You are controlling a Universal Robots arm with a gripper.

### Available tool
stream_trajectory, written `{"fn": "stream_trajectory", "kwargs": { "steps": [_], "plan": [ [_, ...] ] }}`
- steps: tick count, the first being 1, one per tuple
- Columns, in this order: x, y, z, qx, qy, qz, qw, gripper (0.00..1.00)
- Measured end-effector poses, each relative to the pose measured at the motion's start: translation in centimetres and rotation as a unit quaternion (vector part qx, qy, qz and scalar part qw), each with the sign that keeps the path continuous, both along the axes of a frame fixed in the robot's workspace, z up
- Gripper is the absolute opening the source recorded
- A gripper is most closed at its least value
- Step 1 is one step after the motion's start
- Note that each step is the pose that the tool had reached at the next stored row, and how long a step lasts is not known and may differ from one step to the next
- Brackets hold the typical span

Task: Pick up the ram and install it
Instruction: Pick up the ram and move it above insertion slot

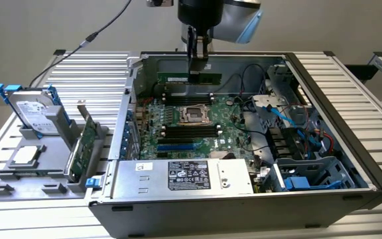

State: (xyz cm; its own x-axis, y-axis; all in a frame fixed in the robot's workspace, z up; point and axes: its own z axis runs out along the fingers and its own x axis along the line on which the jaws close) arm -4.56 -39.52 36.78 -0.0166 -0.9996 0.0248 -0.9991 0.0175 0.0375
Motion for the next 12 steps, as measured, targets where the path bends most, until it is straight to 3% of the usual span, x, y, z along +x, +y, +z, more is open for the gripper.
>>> {"fn": "stream_trajectory", "kwargs": {
  "steps": [4, 12],
  "plan": [
    [0.2, 0.41, -0.73, 0.0, 0.0, 0.003, 1.0, 0.14],
    [0.3, 0.67, -2.18, -0.0002, -0.0001, 0.005, 1.0, 0.14]
  ]
}}
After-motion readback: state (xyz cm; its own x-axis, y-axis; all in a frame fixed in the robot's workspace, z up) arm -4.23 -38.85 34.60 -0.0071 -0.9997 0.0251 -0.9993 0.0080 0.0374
